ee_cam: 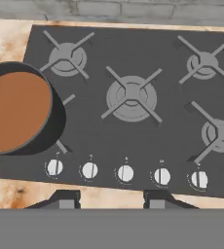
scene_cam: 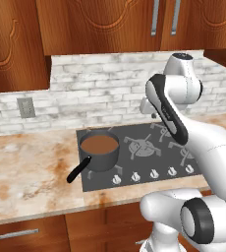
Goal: Pick up the sugar cube(s) and place them in the saucepan with hot chocolate.
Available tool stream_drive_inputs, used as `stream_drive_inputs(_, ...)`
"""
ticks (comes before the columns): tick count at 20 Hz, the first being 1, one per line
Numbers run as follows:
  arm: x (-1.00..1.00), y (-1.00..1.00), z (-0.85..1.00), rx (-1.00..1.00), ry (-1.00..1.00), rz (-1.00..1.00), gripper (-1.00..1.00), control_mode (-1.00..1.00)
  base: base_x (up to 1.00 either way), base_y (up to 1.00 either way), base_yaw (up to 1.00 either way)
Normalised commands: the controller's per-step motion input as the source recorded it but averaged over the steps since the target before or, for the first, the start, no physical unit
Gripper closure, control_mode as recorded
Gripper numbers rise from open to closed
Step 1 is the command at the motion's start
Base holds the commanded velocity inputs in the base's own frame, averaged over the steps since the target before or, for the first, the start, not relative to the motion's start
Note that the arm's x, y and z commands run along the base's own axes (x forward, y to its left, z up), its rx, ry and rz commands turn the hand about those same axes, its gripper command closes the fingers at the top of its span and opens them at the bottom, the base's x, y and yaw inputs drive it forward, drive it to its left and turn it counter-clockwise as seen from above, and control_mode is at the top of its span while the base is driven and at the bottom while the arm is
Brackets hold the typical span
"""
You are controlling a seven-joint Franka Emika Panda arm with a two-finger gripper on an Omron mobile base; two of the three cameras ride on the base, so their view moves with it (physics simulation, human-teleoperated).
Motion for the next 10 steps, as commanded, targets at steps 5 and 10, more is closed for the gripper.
stream_drive_inputs(5,-0.03,-0.24,-0.02,0.0,0.03,-0.08,-1.0,-1.0,0.0,0.0,0.0)
stream_drive_inputs(10,0.0,-1.0,-0.14,0.21,0.05,-0.27,-1.0,-1.0,0.0,0.0,0.0)
